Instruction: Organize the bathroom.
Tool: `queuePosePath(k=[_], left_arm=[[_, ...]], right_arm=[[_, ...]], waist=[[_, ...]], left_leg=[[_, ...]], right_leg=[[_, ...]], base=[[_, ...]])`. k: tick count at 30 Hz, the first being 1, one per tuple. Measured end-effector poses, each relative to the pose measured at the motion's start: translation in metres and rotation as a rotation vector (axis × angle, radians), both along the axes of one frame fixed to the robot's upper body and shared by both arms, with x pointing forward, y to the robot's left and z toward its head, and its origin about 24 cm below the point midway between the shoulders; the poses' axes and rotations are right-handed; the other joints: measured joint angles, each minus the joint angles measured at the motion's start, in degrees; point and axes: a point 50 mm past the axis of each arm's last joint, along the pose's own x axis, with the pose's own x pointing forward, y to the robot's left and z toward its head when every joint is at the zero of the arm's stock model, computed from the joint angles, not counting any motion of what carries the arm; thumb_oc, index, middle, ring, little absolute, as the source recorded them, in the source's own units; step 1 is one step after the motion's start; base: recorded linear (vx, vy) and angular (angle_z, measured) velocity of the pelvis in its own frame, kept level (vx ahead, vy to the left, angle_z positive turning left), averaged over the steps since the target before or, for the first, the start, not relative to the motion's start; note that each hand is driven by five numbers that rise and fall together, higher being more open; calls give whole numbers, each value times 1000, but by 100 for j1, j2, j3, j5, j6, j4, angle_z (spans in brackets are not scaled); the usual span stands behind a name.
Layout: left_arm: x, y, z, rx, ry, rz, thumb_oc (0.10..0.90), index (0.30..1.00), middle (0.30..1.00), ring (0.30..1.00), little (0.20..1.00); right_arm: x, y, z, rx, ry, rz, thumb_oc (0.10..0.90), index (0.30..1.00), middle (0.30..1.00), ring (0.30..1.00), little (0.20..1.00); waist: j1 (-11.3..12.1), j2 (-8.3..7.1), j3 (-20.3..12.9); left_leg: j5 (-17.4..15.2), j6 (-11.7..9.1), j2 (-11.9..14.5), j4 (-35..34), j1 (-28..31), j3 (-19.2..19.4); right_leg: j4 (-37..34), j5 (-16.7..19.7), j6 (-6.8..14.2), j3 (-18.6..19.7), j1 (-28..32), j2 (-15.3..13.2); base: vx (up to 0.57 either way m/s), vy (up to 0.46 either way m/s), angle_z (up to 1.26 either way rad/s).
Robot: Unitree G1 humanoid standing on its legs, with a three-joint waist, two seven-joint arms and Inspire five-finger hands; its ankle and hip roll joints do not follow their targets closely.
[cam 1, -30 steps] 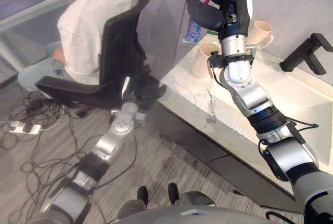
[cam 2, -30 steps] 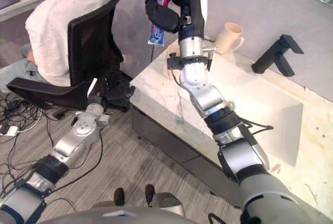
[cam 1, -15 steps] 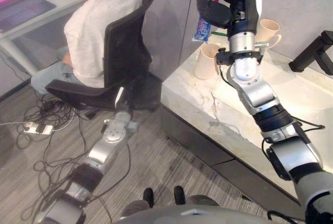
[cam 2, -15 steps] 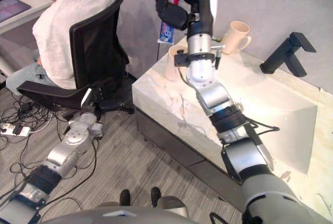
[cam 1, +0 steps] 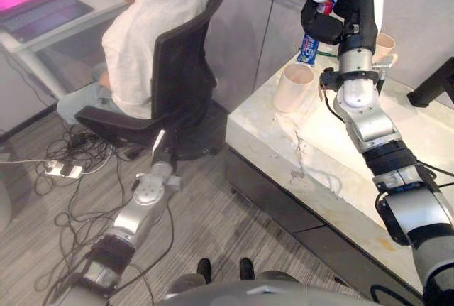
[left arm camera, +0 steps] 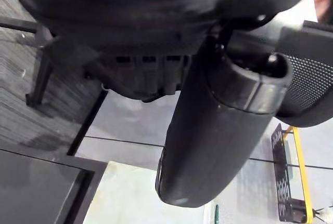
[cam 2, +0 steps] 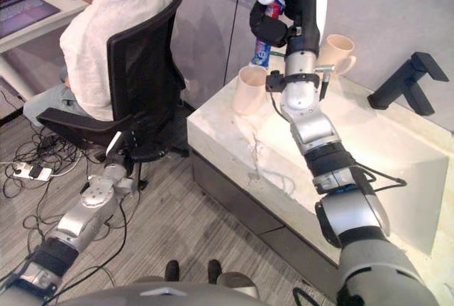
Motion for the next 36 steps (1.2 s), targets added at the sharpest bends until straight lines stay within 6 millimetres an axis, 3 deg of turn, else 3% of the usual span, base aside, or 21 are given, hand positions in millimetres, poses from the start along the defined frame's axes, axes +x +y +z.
queuePosePath(k=[10,16,25,26,27,36], left_arm=[[-8,9,-7,11,31,4,800,900,900,900,900],[-14,13,-13,17,54,0,800,900,900,900,900],[-16,17,-14,26,58,9,800,900,900,900,900],[-15,19,-13,52,50,10,800,900,900,900,900],[-15,19,-12,57,48,10,800,900,900,900,900],[-15,20,-12,61,46,20,800,900,900,900,900]], right_arm=[[0,-9,-9,14,1,-13,400,300,300,300,300],[-4,-15,-28,23,39,-18,400,300,300,300,300],[-6,-9,-49,70,87,-3,400,300,300,300,300],[-7,-9,-55,76,102,-3,557,535,535,535,535],[-7,-8,-57,82,108,-1,800,900,900,900,900],[-6,-8,-77,97,233,-29,800,900,900,900,900]], waist=[[92,4,0],[88,12,-3],[47,30,-12],[32,38,-17],[23,44,-20],[-68,63,-28]], left_leg=[[3,2,-1,-16,1,-4],[11,9,-3,-16,4,2],[23,17,-5,-37,20,22],[36,24,-5,-67,32,23],[37,24,-5,-81,41,24],[44,26,-4,-85,58,64]], right_leg=[[-1,0,0,-6,-4,-3],[14,0,0,-1,-10,-5],[27,0,0,14,-15,-7],[27,0,0,16,-20,-7],[27,0,0,16,-18,-7],[33,1,1,54,-20,-8]], base=[[48,-17,0],[21,-3,0],[6,5,0],[0,0,0],[0,0,0],[-12,21,-2]])
